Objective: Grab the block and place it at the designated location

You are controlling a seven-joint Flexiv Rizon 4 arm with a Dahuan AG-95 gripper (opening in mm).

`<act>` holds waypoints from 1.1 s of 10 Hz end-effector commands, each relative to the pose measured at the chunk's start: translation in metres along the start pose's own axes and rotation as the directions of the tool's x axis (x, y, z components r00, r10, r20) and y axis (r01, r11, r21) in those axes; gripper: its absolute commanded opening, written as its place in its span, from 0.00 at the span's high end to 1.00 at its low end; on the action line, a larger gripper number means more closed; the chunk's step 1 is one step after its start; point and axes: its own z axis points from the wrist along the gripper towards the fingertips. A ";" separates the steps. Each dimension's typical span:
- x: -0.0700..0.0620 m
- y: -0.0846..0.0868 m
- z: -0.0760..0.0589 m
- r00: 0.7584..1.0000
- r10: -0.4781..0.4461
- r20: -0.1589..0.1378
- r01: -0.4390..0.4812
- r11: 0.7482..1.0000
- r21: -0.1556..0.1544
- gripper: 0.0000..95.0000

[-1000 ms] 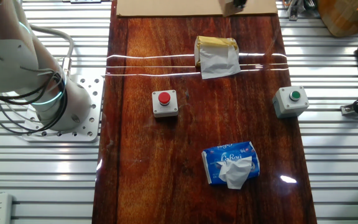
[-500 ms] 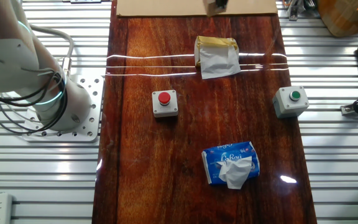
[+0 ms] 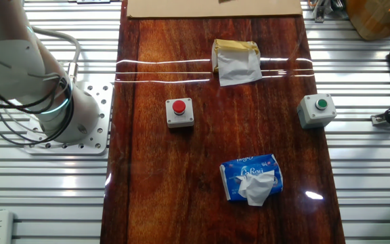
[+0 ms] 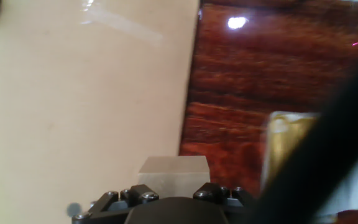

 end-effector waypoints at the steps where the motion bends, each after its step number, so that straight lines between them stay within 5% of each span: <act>1: 0.012 0.029 0.015 1.000 0.017 0.009 -0.017 1.000 0.010 1.00; 3: 0.022 0.057 0.034 0.999 0.034 0.013 -0.034 0.999 0.015 1.00; 11: 0.045 0.104 0.059 0.997 0.072 0.015 -0.072 0.997 0.016 1.00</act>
